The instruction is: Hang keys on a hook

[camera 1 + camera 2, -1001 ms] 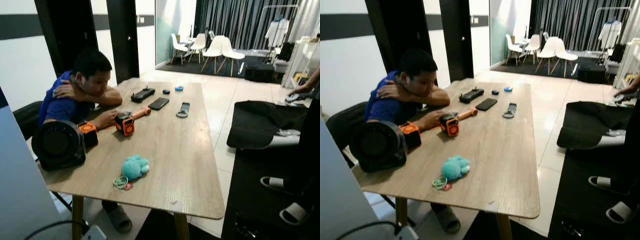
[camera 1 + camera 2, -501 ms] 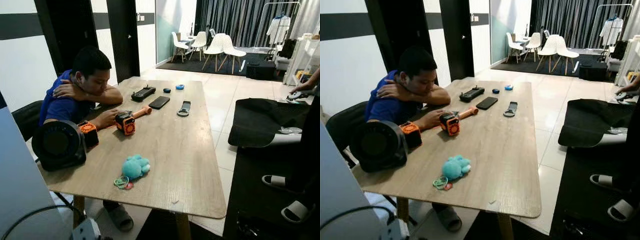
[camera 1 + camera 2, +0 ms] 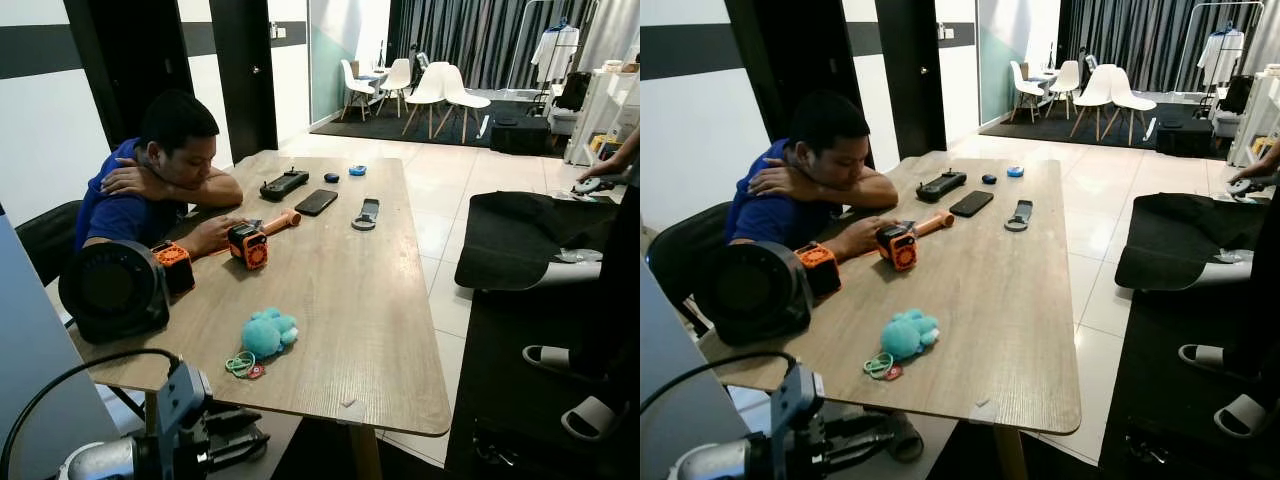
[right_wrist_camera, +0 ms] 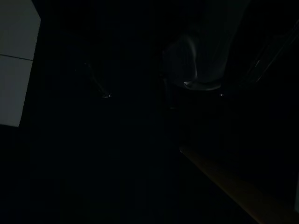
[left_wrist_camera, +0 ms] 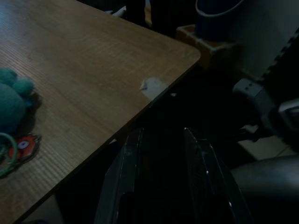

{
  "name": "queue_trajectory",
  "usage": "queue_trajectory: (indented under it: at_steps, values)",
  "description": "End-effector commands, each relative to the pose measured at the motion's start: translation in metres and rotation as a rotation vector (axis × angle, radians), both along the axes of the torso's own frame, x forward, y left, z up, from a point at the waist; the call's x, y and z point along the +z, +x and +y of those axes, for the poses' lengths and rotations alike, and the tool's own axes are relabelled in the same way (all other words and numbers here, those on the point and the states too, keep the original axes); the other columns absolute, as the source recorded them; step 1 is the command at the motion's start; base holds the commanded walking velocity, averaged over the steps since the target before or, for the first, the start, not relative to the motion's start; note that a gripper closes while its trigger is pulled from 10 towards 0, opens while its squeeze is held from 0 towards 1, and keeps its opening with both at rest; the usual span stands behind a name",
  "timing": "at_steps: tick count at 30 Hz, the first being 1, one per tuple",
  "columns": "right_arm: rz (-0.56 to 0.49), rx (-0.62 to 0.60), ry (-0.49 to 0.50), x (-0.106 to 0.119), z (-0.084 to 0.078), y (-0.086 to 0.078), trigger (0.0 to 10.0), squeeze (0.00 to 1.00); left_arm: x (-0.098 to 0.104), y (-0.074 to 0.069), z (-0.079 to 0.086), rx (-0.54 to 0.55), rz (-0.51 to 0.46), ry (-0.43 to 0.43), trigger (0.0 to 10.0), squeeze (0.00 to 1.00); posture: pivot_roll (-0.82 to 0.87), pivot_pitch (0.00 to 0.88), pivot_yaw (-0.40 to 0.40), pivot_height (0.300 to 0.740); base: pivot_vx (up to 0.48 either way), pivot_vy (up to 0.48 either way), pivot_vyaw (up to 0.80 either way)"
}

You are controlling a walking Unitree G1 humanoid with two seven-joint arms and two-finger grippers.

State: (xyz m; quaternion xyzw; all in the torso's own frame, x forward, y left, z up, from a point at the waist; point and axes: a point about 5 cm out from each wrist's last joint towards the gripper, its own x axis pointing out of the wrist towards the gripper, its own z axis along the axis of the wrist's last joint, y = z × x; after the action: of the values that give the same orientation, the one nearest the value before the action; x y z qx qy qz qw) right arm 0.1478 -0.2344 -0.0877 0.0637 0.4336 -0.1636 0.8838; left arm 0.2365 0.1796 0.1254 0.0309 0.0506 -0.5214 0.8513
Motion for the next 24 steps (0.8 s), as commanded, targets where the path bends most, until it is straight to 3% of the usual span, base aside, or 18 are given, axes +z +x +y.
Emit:
queue_trajectory:
  at_steps: [1,6,7,8,12,18,24]
  values:
    - [0.009,-0.004,0.009,-0.001,0.002,-0.002,10.0,0.0,0.012,0.006,0.001,0.03,-0.021,-0.02,10.0,0.0,0.07,0.03,0.043,0.74,0.0,0.0,0.0]
    - [0.008,-0.003,0.009,-0.001,0.002,-0.001,10.0,0.0,0.027,0.02,-0.011,0.089,-0.059,-0.082,10.0,0.0,0.06,0.026,0.041,0.74,0.0,0.0,0.0]
    - [0.007,-0.002,0.009,-0.001,0.002,0.0,10.0,0.0,0.033,0.031,-0.019,0.137,-0.079,-0.102,10.0,0.0,0.06,0.024,0.043,0.74,0.0,0.0,0.0]
    - [0.004,-0.003,0.008,0.0,0.002,0.001,10.0,0.0,0.035,0.042,-0.026,0.196,-0.112,-0.065,10.0,0.0,0.06,0.023,0.044,0.74,0.0,0.0,0.0]
    - [-0.002,-0.004,0.006,0.001,0.001,0.003,10.0,0.0,0.034,0.058,-0.038,0.289,-0.136,0.001,10.0,0.0,0.05,0.017,0.045,0.74,0.0,0.0,0.0]
    - [-0.004,0.004,0.001,0.002,0.0,0.005,10.0,0.0,0.029,0.069,-0.06,0.366,-0.139,0.058,10.0,0.0,0.05,0.012,0.04,0.74,0.0,0.0,0.0]
    - [-0.01,0.007,0.0,0.003,0.0,0.008,10.0,0.0,0.023,0.078,-0.071,0.453,-0.155,0.108,10.0,0.0,0.05,0.014,0.039,0.74,0.0,0.0,0.0]
